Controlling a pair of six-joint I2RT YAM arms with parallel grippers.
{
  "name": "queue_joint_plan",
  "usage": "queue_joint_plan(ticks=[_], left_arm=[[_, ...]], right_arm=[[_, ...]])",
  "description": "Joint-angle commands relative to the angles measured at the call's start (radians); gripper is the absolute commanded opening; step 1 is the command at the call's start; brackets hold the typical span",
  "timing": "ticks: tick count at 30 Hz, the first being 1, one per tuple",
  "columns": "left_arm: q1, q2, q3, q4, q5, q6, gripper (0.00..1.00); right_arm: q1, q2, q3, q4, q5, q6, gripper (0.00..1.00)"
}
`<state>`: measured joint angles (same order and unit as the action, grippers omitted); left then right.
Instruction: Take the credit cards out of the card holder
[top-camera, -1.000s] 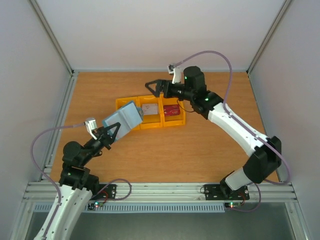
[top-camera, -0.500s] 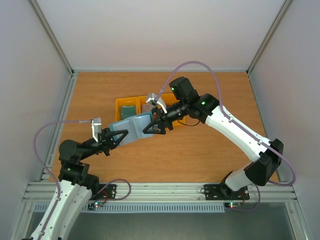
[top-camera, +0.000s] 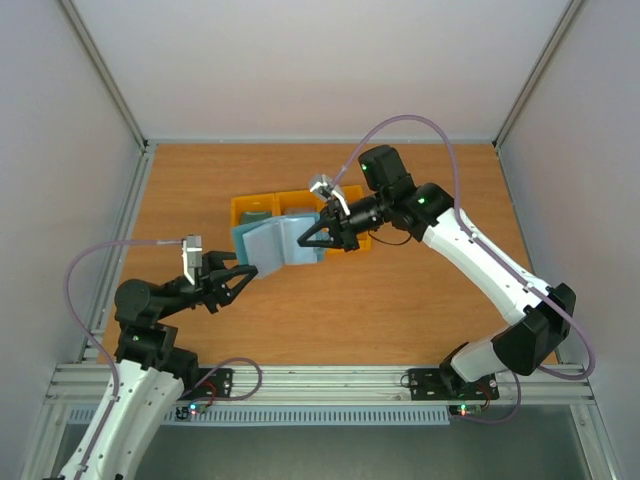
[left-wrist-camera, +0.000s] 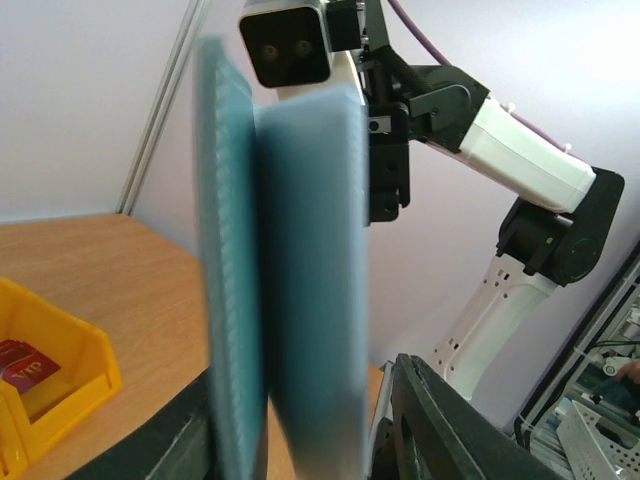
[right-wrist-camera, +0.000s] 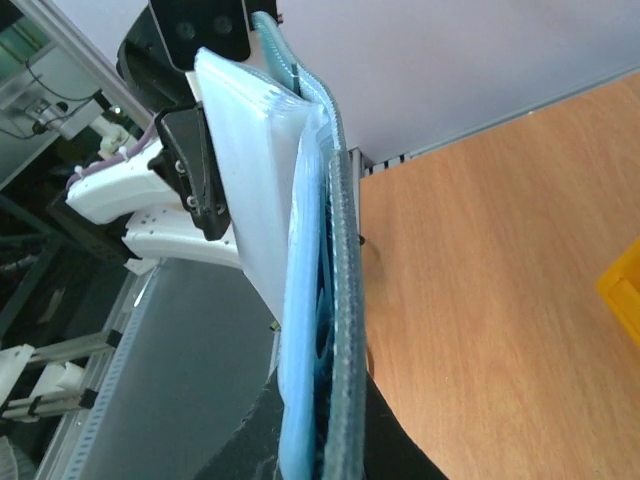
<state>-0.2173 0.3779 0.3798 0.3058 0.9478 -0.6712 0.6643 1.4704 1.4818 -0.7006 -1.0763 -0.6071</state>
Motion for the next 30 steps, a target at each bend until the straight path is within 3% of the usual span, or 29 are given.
queue_joint_plan(ticks=[1,7,16,30], left_arm=[[0.003,-0.020,0.034,0.039,0.044,0.036,0.39],[0.003,-0.010,0.044,0.010,-0.039,0.058,0.34],[0.004,-0.022,0.054,0.054,0.021,0.063,0.37],[0.004,-0.024,0.066,0.091,0.052,0.046,0.38]], right_arm=[[-0.017,-0.039,0.013,0.022,-0.076,-0.001,0.01],[-0.018,-0.044,0.020,0.019,-0.104,-0.005,0.01],[-0.037,-0.027,0.096,-0.181,-0.127,-0.148,0.01],[-0.038,-0.041,0.109,-0.240,-0.125,-0.195,0.01]])
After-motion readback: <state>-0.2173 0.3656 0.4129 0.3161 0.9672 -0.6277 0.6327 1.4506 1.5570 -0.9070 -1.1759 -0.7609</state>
